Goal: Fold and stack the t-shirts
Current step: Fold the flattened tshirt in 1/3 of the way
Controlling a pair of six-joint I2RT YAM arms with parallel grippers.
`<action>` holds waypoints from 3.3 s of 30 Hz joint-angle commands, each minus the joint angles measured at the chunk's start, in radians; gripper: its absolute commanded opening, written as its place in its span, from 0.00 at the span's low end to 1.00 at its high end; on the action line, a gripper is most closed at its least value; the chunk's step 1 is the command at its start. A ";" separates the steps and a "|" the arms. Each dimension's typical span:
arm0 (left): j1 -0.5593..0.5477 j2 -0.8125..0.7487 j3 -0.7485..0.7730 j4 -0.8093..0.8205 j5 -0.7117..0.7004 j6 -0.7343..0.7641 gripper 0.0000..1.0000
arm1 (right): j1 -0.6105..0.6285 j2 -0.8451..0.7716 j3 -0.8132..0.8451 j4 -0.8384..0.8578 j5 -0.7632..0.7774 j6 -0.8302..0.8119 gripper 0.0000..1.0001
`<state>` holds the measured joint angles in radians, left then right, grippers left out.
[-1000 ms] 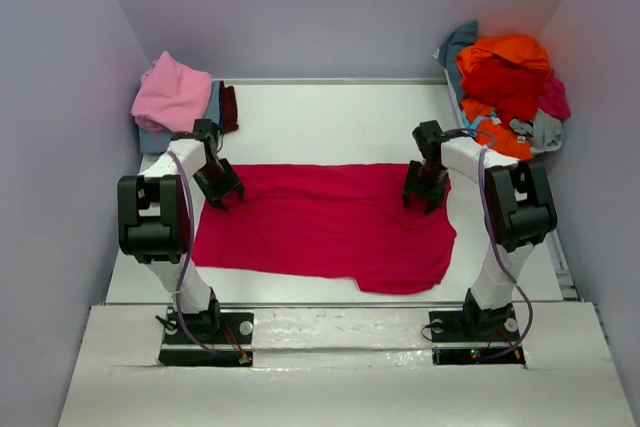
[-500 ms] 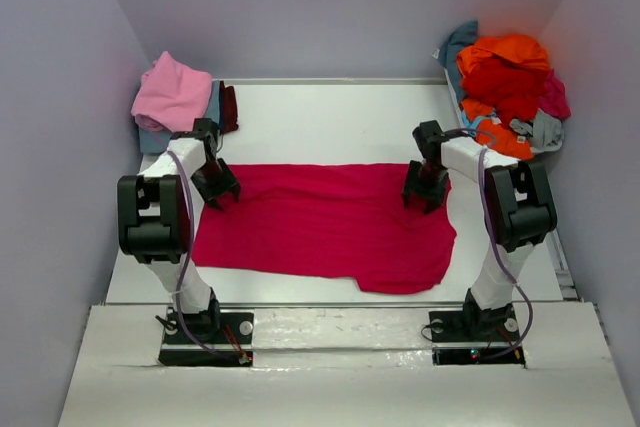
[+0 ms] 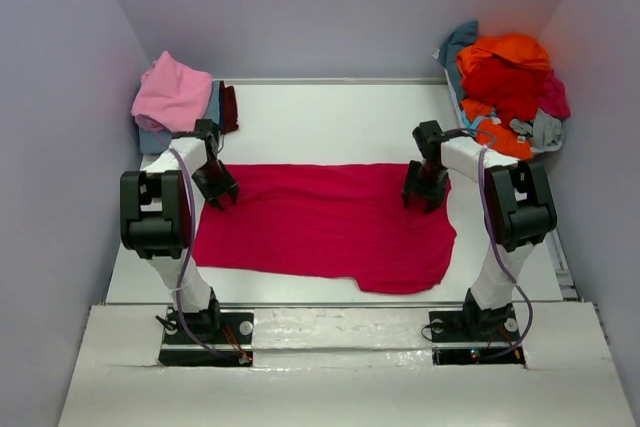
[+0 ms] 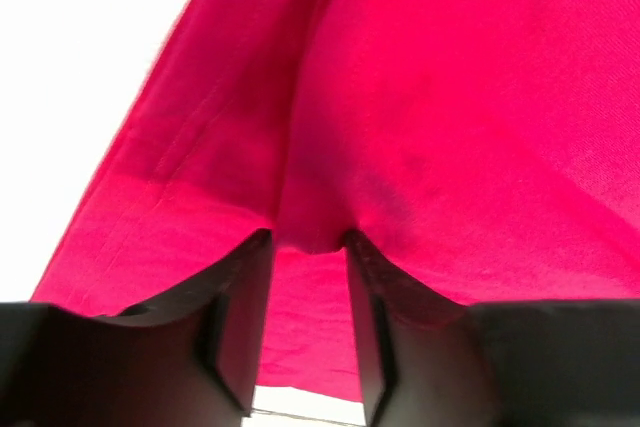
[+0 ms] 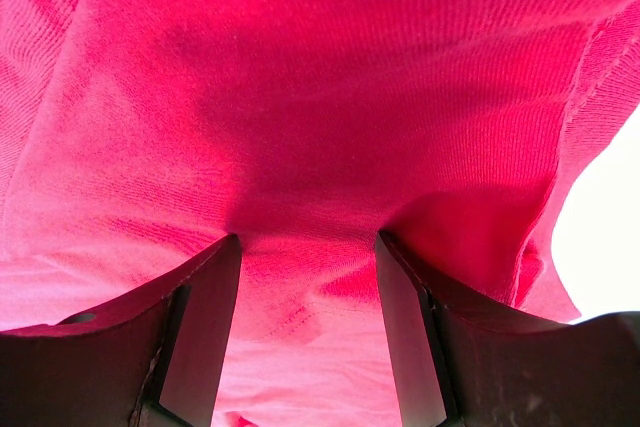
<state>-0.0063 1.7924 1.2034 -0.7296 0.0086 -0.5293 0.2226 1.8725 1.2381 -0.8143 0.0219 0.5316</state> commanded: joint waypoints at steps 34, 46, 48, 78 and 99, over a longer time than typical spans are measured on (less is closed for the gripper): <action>0.006 0.035 0.123 -0.054 -0.203 -0.009 0.06 | -0.017 0.091 -0.065 0.023 0.066 -0.033 0.63; 0.048 0.025 0.061 -0.041 -0.128 -0.006 0.06 | -0.017 0.091 -0.066 0.023 0.062 -0.035 0.63; 0.048 0.019 0.056 -0.037 -0.121 -0.003 0.12 | -0.017 0.090 -0.066 0.024 0.059 -0.035 0.63; -0.054 0.122 0.263 -0.070 -0.225 0.020 0.82 | -0.017 0.011 0.026 -0.028 0.052 -0.042 0.65; -0.054 0.334 0.361 -0.076 -0.292 0.011 0.82 | -0.017 0.062 0.172 -0.043 0.036 -0.030 0.65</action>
<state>-0.0620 2.0739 1.5604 -0.8234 -0.2367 -0.5095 0.2153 1.8946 1.3464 -0.8494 0.0399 0.5083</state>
